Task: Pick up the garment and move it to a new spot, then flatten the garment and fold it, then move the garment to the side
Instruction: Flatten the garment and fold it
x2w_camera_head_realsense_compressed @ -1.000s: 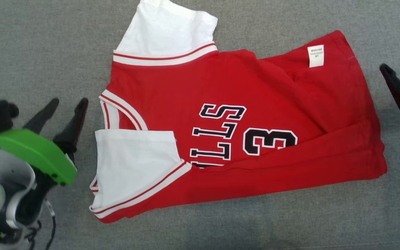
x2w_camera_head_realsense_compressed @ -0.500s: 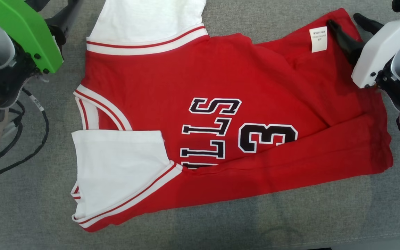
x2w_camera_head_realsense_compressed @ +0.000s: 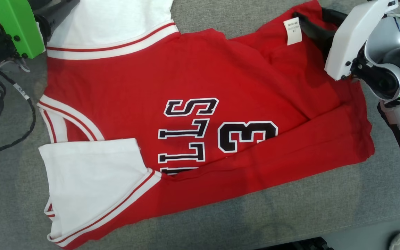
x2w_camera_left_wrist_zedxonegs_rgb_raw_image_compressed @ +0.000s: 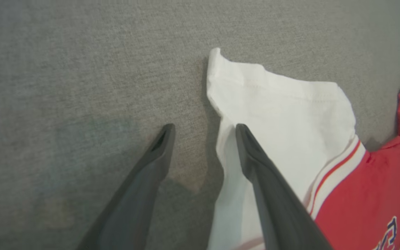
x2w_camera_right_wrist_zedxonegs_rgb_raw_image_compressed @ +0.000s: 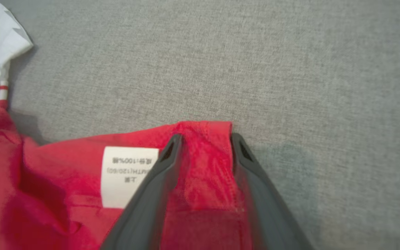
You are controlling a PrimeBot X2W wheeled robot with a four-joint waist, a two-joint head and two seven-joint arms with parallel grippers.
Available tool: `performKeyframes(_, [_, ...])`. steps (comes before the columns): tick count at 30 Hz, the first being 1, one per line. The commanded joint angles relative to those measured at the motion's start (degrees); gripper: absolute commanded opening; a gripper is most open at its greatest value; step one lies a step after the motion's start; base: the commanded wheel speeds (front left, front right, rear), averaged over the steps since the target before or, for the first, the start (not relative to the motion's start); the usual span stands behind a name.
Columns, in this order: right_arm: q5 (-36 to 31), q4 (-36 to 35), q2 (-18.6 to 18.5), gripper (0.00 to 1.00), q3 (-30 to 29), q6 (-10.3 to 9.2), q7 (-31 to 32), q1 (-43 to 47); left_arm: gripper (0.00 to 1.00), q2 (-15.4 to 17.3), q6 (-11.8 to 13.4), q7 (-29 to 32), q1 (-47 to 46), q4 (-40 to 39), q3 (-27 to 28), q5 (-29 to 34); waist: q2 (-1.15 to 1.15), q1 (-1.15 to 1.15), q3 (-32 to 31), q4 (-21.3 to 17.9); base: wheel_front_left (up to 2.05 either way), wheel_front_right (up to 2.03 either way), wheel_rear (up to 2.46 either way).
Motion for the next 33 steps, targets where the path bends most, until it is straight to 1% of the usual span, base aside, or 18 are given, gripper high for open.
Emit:
performKeyframes(1, [0.91, 0.8, 0.26, 0.64, 1.93, 0.37, 1.64, 1.74, 0.85, 0.34, -0.39, 0.43, -0.95, 0.05, -0.11, -0.68, 0.0, 0.0, 0.8, -1.44, 0.0, 0.0, 0.0])
performKeyframes(2, [1.97, 0.11, -0.76, 0.55, 2.81, 0.27, 2.19, 1.83, 0.82, 0.63, -0.69, 0.99, -1.33, 0.26, -0.45, -1.25, 0.0, 0.0, 0.96, -1.93, 0.0, 0.0, 0.0])
performKeyframes(3, [2.41, -0.19, -1.17, 0.49, 3.15, 0.22, 2.3, 1.84, 0.86, 0.86, -0.78, 0.83, -1.72, 0.33, -0.68, -0.75, 0.0, 0.0, 1.02, -2.13, 0.0, 0.0, 0.0])
performKeyframes(4, [2.64, -0.28, -1.46, 0.47, 3.37, 0.21, 2.25, 1.8, 0.92, 0.95, -0.81, 0.56, -1.98, 0.56, -0.74, -0.52, 0.0, 0.0, 1.07, -2.37, 0.0, 0.0, 0.0])
performKeyframes(8, [3.07, 0.05, -2.32, 0.45, 3.85, 0.12, 1.75, 1.67, 0.91, 0.71, -1.13, 0.18, -2.99, 1.43, -1.68, -0.41, 0.0, 0.0, 1.3, -2.93, 0.0, 0.0, 0.0])
performKeyframes(9, [3.16, 0.12, -2.44, 0.37, 3.99, 0.09, 1.75, 1.56, 0.86, 0.44, -1.07, 0.1, -3.19, 1.59, -1.87, -0.53, 0.0, 0.0, 1.37, -2.99, 0.0, 0.0, 0.0])
performKeyframes(10, [3.27, 0.09, -2.59, 0.23, 4.23, 0.1, 1.64, 1.49, 0.74, 0.06, -1.12, -0.14, -3.4, 1.53, -2.17, -0.67, 0.0, 0.0, 1.43, -3.01, 0.0, 0.0, 0.0])
performKeyframes(11, [3.4, 0.05, -2.62, 0.07, 4.45, 0.1, 1.4, 1.42, 0.5, -0.41, -1.18, -0.57, -3.5, 1.45, -2.28, -1.17, 0.0, 0.0, 1.49, -3.0, 0.0, 0.0, 0.0])
performKeyframes(12, [3.3, -0.17, -2.63, 0.0, 4.8, 0.11, 0.9, 1.23, 0.24, -0.64, -1.21, -1.01, -3.58, 1.42, -2.37, -1.46, 0.0, 0.0, 1.53, -2.98, 0.0, 0.0, 0.0])
performKeyframes(13, [3.27, -0.07, -2.7, 0.0, 4.97, 0.11, 0.54, 1.08, 0.0, -0.57, -1.23, -1.38, -3.75, 1.18, -2.68, -1.39, 0.0, 0.0, 1.54, -2.94, 0.0, 0.0, 0.0])
performKeyframes(16, [1.98, 1.55, -3.22, 0.0, 4.34, 0.07, -1.26, 0.5, 0.0, 0.29, -1.22, -4.05, -4.26, -0.11, -3.9, -0.88, 0.0, 0.0, 1.52, -2.59, 0.0, 0.0, 0.0])
performKeyframes(19, [0.85, 3.32, -2.82, 0.0, 2.89, -0.08, -3.45, 0.31, 0.0, 0.88, -1.23, -6.79, -4.21, -1.19, -4.44, -2.16, 0.0, 0.0, 1.16, -1.9, 0.0, 0.0, 0.0])
performKeyframes(22, [-0.58, 4.51, -2.25, 0.0, 0.83, -0.07, -6.0, 1.01, 0.0, 2.38, -1.24, -9.14, -3.41, -2.84, -5.42, -3.48, 0.0, 0.0, 0.46, -1.07, 0.0, 0.0, 0.0])
performKeyframes(23, [-0.58, 4.51, -2.25, 0.0, 0.83, -0.07, -6.0, 1.01, 0.0, 2.38, -1.24, -9.14, -3.41, -2.84, -5.42, -3.48, 0.0, 0.0, 0.46, -1.07, 0.0, 0.0, 0.0])
performKeyframes(28, [-1.89, 5.63, -1.79, 0.0, -1.87, -0.06, -8.18, 2.9, 0.0, 4.82, -1.25, -13.15, -1.37, -5.34, -6.21, -5.81, 0.0, 0.0, -1.17, 0.26, 0.0, 0.0, 0.0])
performKeyframes(33, [-3.9, 5.3, -1.44, 0.0, -5.69, 0.09, -10.31, 4.34, 0.0, 6.75, -1.24, -15.7, 0.09, -7.4, -7.25, -8.11, 0.0, 0.0, -2.77, 1.23, 0.0, 0.0, 0.0])
